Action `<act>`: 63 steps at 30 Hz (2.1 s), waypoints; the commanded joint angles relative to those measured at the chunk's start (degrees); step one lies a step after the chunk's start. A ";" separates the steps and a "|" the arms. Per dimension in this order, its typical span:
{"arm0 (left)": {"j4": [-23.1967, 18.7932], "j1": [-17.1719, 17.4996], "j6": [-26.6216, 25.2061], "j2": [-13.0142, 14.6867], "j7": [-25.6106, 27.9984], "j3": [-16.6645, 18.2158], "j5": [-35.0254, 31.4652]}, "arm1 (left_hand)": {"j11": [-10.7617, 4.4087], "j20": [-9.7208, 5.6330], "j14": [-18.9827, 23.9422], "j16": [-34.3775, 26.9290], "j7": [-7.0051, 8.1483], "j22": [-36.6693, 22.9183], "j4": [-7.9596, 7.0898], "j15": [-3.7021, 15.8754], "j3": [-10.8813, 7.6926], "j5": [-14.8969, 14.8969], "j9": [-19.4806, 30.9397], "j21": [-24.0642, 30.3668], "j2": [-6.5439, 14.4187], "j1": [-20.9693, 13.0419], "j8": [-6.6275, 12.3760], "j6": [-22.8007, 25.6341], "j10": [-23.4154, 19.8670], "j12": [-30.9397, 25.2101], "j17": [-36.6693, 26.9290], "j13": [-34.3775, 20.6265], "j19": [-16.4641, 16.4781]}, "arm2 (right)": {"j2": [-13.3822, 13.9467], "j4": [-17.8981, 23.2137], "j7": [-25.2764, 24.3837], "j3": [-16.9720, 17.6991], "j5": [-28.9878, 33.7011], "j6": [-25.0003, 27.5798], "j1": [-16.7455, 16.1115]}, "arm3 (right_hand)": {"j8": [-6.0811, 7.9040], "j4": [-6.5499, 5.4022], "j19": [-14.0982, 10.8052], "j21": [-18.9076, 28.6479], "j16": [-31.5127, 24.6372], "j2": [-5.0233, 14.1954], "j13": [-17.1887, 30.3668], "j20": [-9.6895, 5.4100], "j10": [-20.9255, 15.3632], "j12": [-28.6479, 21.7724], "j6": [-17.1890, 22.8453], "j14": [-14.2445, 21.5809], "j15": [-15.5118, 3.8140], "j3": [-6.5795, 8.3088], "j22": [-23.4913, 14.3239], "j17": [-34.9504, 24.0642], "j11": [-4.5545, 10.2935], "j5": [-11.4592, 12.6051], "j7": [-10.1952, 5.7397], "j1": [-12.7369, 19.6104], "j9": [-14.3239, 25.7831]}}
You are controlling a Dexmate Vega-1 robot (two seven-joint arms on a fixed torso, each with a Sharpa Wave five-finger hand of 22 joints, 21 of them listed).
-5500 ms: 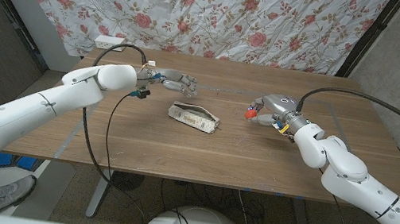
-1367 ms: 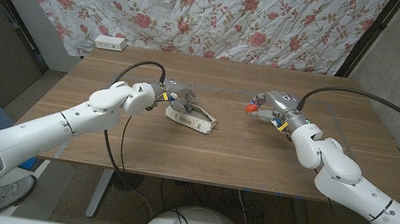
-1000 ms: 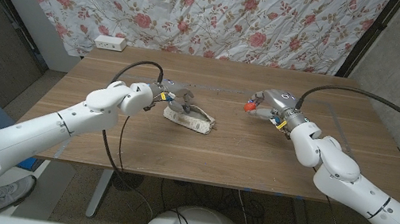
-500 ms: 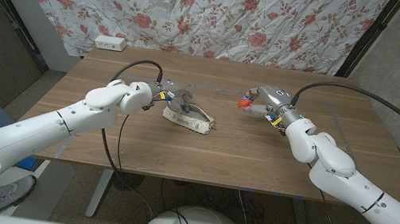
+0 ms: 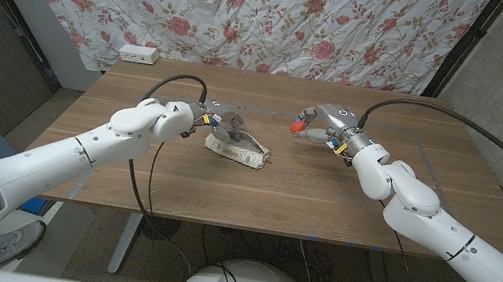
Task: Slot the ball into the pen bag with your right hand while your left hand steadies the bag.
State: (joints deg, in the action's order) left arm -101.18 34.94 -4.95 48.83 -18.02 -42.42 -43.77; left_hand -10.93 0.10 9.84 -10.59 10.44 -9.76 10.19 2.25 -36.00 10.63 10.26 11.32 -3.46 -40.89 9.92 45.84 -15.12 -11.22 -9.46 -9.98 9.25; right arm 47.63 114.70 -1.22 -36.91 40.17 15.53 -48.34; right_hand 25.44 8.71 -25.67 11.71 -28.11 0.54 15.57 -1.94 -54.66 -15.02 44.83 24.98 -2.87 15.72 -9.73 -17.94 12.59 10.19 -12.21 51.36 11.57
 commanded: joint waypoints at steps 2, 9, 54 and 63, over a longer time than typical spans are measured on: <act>1.03 -1.18 0.84 -0.63 -0.76 -0.58 0.31 | 0.12 -0.10 0.03 0.21 0.22 -0.07 0.02 4.85 0.61 0.20 0.29 -0.31 -0.16 -0.44 -0.11 -1.09 0.35 0.15 -0.31 -0.20 -0.09 | -1.49 -1.70 1.58 -1.20 -0.75 -3.35 2.54 | 0.22 0.15 -0.03 -0.21 -0.12 0.29 0.28 0.05 -0.20 0.10 0.57 0.08 -8.21 -0.17 -0.31 -0.17 0.03 0.30 -0.31 0.23 0.18; 1.22 -1.43 1.31 -0.65 -0.98 -0.80 0.47 | 0.19 -0.14 -0.29 0.31 0.06 -0.08 -0.09 4.77 1.07 0.20 0.29 -0.41 -0.26 -0.35 -0.06 -1.80 0.72 0.25 -0.32 -0.20 -0.31 | -2.19 -2.14 2.62 -1.85 -0.96 -4.56 3.49 | 0.19 0.17 0.00 -0.23 -0.14 0.34 0.33 0.12 -0.26 0.10 0.56 0.06 -8.23 -0.19 -0.31 -0.17 0.03 0.31 -0.31 0.29 0.18; 0.03 -0.71 3.11 1.10 -1.93 0.34 0.91 | 0.47 -0.16 -1.08 0.36 0.55 -0.09 -0.40 4.56 3.05 0.23 0.25 -0.58 -0.64 0.54 0.22 -3.93 1.74 0.35 -0.35 -0.21 -0.95 | -9.35 -8.90 7.06 -8.58 2.26 -9.09 10.50 | 0.02 0.16 0.12 -0.26 -0.23 0.45 0.43 0.33 -0.24 0.31 0.60 0.02 -8.13 -0.40 -0.31 -0.13 0.03 0.33 -0.31 0.42 0.20; 0.76 -0.99 3.88 0.87 -1.61 0.31 1.00 | 0.26 -0.17 -1.08 0.31 0.52 -0.10 -0.44 4.55 3.34 0.24 0.25 -0.57 -0.57 0.63 0.28 -4.13 1.78 0.31 -0.36 -0.21 -1.02 | -10.41 -10.02 7.87 -10.10 2.99 -9.50 11.81 | 0.00 0.14 0.18 -0.28 -0.25 0.43 0.50 0.38 -0.30 0.31 0.64 0.01 -8.06 -0.48 -0.31 -0.12 0.04 0.32 -0.32 0.38 0.21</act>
State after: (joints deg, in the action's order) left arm -100.94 34.03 -1.71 49.76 -19.85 -42.26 -42.84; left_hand -10.53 -0.11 9.01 -10.38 10.84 -9.74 9.83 2.05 -32.96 10.63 10.25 10.95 -3.85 -40.50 9.93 42.16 -13.69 -10.81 -9.74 -9.98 8.61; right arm 38.65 106.18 5.82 -45.34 42.48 6.71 -38.12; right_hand 25.25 8.94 -25.46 11.53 -28.11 0.84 15.84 -1.73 -54.65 -14.81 44.82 24.98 -2.87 15.48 -9.73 -17.94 12.59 10.10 -12.22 51.66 11.57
